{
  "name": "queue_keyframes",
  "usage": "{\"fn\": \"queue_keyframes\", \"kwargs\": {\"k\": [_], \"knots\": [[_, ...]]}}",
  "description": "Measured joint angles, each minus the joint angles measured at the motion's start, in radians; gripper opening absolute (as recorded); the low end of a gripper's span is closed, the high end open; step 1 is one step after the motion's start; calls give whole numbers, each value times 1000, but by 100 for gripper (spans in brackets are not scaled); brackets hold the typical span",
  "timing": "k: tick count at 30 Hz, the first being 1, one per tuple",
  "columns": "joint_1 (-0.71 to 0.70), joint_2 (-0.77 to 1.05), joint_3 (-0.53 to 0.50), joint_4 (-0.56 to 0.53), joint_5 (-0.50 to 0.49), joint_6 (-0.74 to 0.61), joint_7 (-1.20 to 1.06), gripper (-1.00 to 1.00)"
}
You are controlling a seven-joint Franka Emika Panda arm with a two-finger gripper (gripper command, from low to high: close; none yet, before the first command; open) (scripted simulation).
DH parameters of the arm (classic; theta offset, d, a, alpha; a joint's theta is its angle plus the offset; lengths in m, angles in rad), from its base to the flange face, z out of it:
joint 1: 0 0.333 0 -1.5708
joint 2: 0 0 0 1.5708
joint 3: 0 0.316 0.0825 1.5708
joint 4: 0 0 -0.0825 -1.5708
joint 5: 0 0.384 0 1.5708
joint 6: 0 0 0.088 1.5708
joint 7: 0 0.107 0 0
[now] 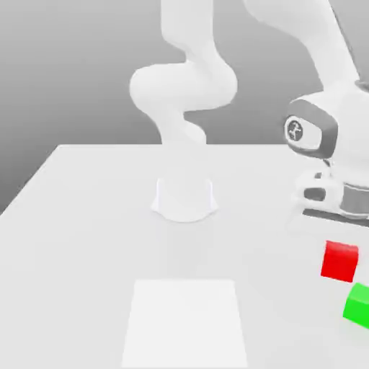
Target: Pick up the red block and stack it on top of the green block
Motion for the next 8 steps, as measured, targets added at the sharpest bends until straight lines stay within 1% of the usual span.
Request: {"fn": "queue_keyframes", "kwargs": {"k": [4,5,8], "knots": [[54,132,-45,32,-92,96,68,-100],[64,156,-56,34,-107,117,80,100],[64,156,-56,34,-107,117,80,100]]}}
